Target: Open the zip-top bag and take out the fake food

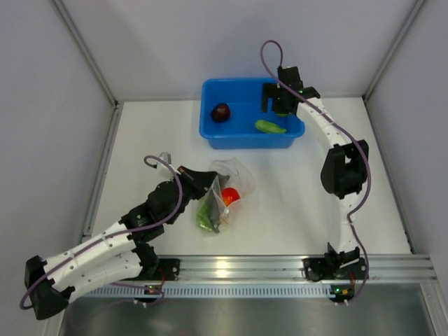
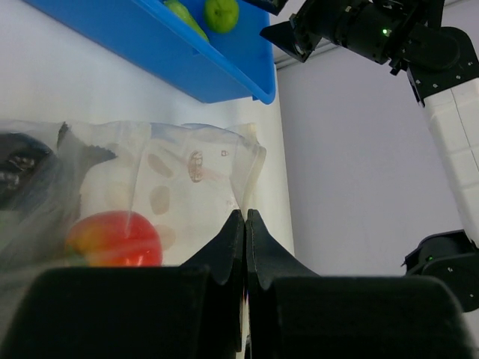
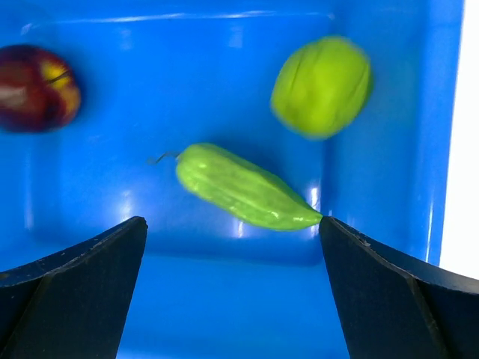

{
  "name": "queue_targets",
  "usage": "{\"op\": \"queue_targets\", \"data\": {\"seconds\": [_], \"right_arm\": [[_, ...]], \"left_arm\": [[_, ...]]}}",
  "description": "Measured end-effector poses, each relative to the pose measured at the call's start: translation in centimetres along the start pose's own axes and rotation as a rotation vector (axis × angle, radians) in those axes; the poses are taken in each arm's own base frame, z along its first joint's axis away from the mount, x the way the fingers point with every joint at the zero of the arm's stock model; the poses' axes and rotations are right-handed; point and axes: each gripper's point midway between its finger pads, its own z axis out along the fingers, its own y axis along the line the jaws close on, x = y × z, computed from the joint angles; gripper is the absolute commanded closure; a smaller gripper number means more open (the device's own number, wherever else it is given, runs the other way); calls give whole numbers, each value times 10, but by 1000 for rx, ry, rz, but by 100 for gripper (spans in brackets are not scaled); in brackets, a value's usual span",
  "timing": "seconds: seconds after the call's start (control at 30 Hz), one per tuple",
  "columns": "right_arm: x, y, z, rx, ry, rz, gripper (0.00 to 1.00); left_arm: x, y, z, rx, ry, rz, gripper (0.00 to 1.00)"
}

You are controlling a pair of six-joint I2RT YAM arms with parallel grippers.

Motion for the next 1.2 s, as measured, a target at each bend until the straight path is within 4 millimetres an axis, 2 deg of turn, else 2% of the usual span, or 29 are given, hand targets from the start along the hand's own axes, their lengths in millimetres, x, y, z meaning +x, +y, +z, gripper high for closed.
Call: {"op": "queue_targets", "data": {"seconds": [0.1, 0.23, 0.3, 0.37, 0.57, 0.77, 0.87, 0.93, 1.03, 1.2], "right_arm": [[1, 8, -23, -71, 8, 4, 1], [3, 23, -71, -209, 7, 34, 21], [7, 29, -101, -273, 1, 52, 28], [13, 33, -129, -327, -9, 69, 31], [48, 44, -204, -416, -36, 49, 37], [96, 68, -257, -509, -39, -30, 39], [121, 78, -270, -538, -23, -64, 39], [140, 82, -272, -540, -3, -79, 41], [170, 84, -264, -526, 49, -90, 44], [220, 86, -239, -492, 152, -98, 47]], "left_arm": [[-1, -9, 3, 7, 4, 5, 100], [-1, -19, 10, 4, 8, 18, 100], [0, -22, 15, -3, 9, 28, 100], [2, -21, 22, -16, 12, 39, 100], [20, -7, 43, -64, 35, 63, 100], [41, 7, 60, -103, 77, 71, 100], [47, 10, 63, -109, 98, 66, 100], [48, 8, 63, -102, 100, 59, 100], [49, 2, 63, -88, 105, 55, 100], [51, -13, 61, -52, 120, 46, 100]]}}
